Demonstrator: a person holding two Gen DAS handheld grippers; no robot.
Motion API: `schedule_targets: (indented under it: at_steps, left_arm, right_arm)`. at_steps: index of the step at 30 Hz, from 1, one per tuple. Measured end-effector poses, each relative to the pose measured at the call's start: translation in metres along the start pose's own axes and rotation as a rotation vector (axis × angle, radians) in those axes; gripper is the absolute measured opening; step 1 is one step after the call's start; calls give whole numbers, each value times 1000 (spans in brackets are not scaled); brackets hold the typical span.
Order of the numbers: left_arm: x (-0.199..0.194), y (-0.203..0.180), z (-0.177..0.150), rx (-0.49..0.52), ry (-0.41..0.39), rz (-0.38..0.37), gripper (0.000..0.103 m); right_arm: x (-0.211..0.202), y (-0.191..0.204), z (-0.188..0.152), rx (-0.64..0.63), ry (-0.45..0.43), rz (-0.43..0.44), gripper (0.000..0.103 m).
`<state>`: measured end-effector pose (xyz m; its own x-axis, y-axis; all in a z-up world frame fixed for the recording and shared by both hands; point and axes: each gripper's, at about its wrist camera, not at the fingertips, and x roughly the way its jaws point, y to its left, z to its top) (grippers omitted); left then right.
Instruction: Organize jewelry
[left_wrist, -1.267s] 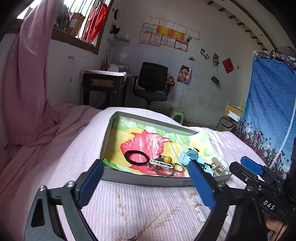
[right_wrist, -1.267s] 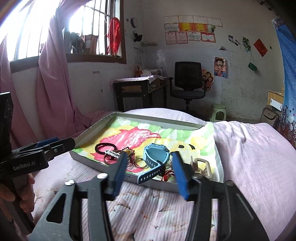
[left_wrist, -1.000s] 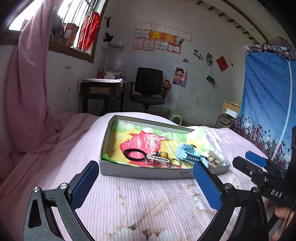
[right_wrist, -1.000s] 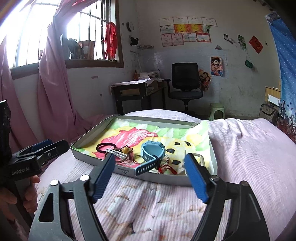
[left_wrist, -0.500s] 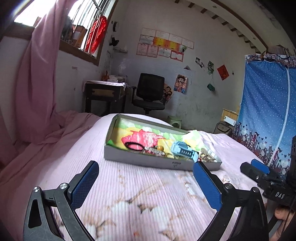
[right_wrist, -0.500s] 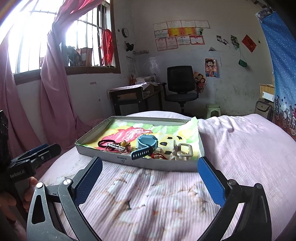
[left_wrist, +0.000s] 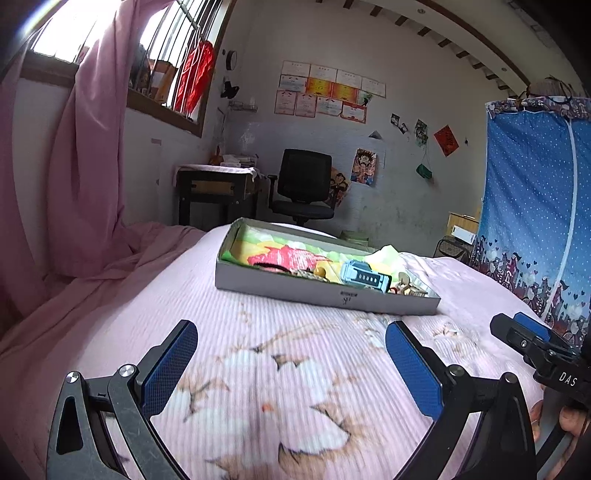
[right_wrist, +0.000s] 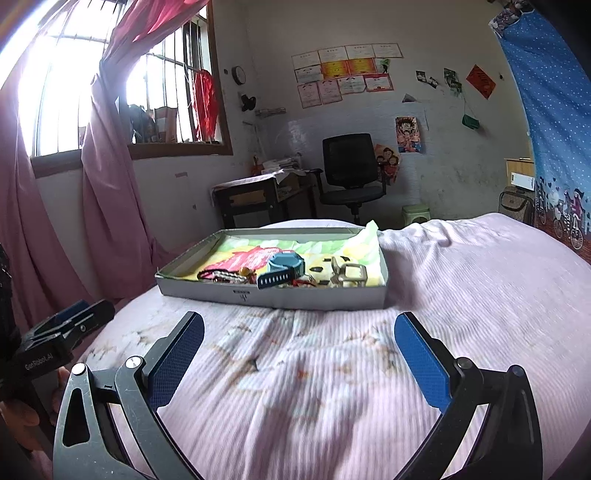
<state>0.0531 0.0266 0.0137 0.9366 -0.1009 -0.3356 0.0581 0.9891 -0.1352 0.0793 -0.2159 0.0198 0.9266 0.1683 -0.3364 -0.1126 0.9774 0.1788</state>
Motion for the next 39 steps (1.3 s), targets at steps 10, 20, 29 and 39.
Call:
schedule_targets:
  at_steps: [10,20,29,39]
  left_arm:
    - [-9,-9,-4,28,-48,0,102]
    - [-6,-10,-8,32,-50,3,102]
    - [-6,-10,-7,34,-54,-3,102]
    - [-8,-10,-7,36,-56,-4,102]
  right_arm:
    - [-14,1,-8,-40,-56,-24,101]
    - [-13,-1,-13,-35,-52,-31,101]
    - [-14,-2,-14,-33,-54,-32,101]
    - [-14,-2,-14,-33,-53,-30,101]
